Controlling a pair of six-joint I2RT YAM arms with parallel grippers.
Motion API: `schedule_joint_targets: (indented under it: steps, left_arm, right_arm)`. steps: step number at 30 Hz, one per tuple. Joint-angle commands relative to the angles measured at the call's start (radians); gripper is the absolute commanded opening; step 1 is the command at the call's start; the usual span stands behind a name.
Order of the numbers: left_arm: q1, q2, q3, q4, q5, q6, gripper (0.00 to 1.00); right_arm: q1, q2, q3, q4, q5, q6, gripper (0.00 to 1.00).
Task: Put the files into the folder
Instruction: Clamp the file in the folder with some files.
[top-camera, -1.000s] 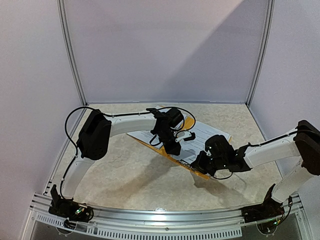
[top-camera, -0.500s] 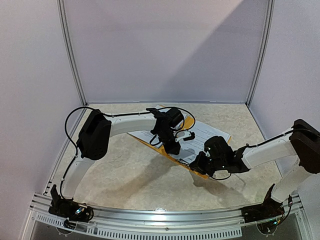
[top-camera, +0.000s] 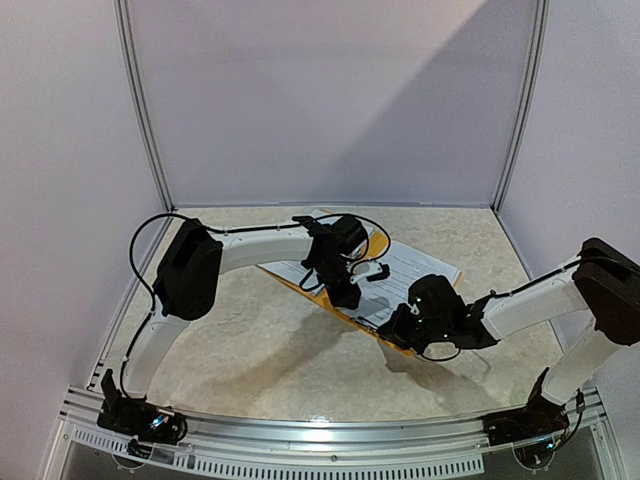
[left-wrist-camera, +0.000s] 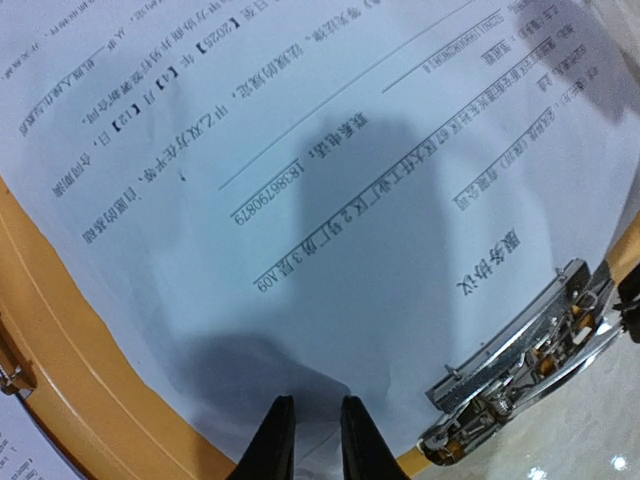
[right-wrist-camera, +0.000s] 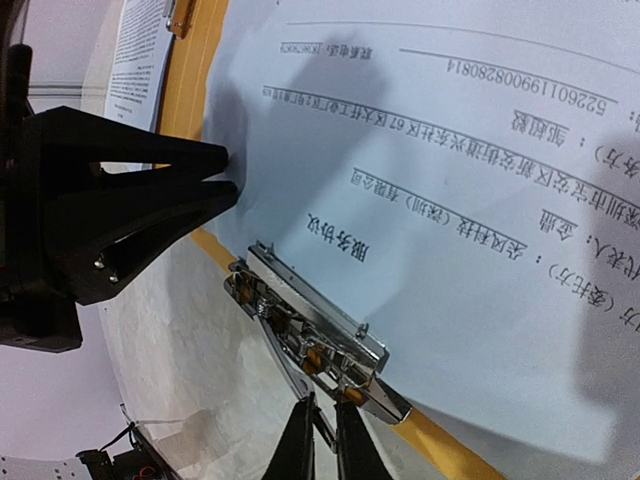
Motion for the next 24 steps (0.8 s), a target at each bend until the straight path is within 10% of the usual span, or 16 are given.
schedule_joint_targets:
  steps: [1,24]
  left_arm:
    - [-0.026,0.026,-0.036,-0.084,0.032,0.006,0.19]
    - [-0.026,0.026,-0.038,-0.087,0.037,0.008,0.19]
  right_arm:
    - [-0.005,0.104,-0.063,-0.296,0.095,0.009,0.06]
    - [0.036,0.156,-0.048,-0.430,0.100,0.038,0.09]
